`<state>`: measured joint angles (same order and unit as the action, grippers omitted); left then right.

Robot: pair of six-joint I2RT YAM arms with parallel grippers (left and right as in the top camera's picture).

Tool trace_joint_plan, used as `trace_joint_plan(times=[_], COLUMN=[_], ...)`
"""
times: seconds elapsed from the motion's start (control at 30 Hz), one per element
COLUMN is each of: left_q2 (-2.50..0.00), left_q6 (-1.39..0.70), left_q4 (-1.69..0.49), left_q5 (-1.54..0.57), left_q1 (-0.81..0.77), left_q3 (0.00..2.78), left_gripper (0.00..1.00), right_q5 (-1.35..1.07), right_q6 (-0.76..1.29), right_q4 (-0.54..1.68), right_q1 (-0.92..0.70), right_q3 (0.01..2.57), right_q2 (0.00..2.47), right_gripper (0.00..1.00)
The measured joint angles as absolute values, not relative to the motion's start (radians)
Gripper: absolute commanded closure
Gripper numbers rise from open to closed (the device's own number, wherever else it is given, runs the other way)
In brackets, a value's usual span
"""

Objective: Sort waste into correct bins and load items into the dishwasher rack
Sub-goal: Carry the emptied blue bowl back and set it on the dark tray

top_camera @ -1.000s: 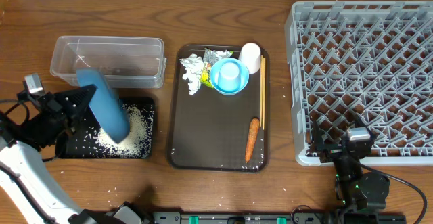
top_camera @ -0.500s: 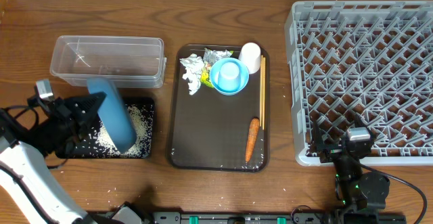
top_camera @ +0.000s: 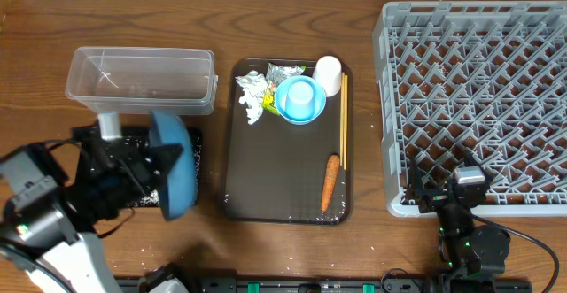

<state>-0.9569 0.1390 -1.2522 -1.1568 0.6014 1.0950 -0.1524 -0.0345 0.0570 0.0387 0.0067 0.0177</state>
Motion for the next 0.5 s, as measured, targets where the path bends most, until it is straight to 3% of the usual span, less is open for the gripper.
trace_joint_plan(times=[0.2,0.5], left_q2=[-0.908,-0.915], left_q6=[0.083,-0.208], left_q4=[-1.197,-0.965], left_q5=[-1.067,-0.925], left_q1=[0.448,0.2], left_q3=[1.095,1.095], left_gripper=[0.94,0.94], right_q5=[-0.152,-0.152], right_q6=[-0.035,-0.035], right_q4=[0.057,0.057], right_q1=[0.039,0.039], right_q3=[0.007,0.007], right_q2=[0.018,0.018], right_gripper=[0.01,0.01])
